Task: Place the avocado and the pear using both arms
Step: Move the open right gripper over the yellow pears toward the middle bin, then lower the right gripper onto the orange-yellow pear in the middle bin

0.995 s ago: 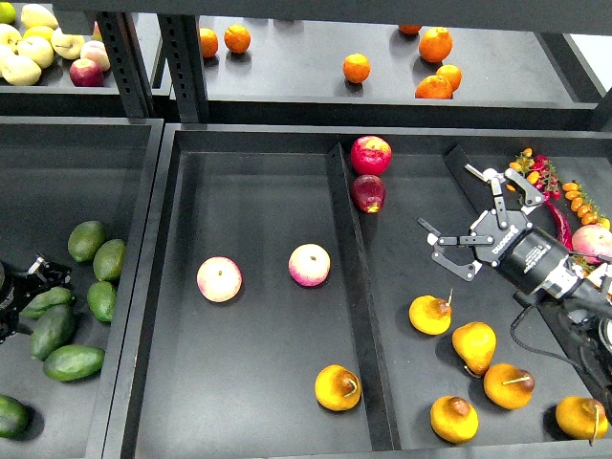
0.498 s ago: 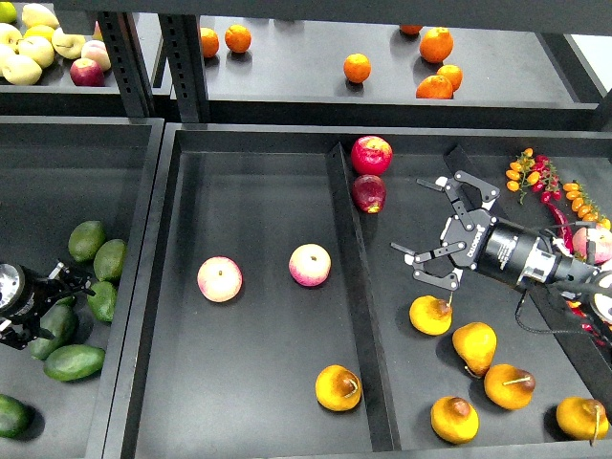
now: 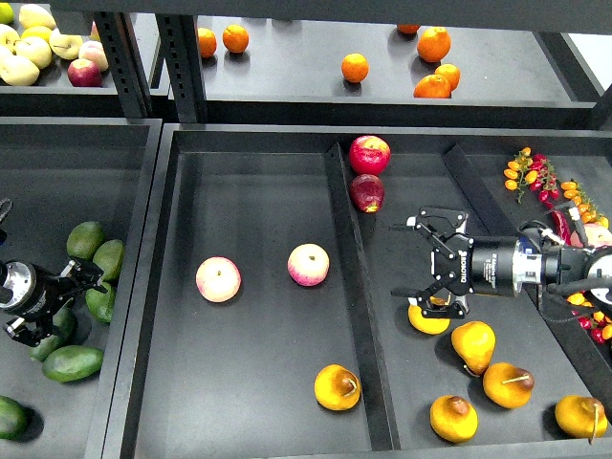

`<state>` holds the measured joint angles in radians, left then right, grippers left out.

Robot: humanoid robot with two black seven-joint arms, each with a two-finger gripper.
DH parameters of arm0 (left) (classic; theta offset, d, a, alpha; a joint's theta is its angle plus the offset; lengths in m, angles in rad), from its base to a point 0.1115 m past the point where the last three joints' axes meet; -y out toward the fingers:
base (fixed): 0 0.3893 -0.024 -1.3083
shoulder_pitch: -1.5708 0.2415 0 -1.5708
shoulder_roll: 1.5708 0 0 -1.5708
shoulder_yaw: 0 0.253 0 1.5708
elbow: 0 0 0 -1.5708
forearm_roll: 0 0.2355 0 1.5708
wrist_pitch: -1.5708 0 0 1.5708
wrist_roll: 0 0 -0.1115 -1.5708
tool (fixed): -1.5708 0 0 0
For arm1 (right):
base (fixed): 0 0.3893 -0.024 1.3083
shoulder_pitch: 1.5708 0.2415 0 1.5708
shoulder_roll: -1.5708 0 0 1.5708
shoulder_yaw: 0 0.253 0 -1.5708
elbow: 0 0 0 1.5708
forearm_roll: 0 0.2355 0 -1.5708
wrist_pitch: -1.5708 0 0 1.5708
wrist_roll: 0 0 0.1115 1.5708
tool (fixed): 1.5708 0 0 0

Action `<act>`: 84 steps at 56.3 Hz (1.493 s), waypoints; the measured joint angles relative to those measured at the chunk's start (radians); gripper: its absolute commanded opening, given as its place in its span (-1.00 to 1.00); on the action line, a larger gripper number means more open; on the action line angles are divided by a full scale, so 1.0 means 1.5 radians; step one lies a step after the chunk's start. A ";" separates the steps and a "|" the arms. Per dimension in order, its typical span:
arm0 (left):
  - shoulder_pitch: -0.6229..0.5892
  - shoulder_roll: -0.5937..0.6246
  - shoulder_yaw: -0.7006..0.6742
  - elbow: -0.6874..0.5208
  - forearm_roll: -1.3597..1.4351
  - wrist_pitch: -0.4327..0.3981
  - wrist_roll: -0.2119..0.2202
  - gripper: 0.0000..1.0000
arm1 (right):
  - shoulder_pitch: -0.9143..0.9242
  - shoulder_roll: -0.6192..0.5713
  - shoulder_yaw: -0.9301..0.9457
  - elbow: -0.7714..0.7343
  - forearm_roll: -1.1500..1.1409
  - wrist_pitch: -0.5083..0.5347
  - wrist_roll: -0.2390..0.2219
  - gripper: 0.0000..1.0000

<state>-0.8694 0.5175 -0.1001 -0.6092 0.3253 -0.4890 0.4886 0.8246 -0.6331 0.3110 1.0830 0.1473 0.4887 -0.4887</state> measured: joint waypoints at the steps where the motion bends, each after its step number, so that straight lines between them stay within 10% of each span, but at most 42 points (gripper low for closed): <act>1: 0.000 -0.001 0.000 0.000 0.000 0.000 0.000 1.00 | 0.003 0.001 -0.010 0.000 -0.006 0.000 0.000 0.99; 84: 0.001 -0.054 -0.001 -0.001 0.000 0.000 0.000 1.00 | -0.055 0.186 -0.095 -0.140 -0.202 0.000 0.000 0.99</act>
<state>-0.8672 0.4360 -0.1015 -0.6105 0.3252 -0.4887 0.4887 0.7422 -0.3535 0.1687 0.8734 -0.1552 0.4887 -0.4886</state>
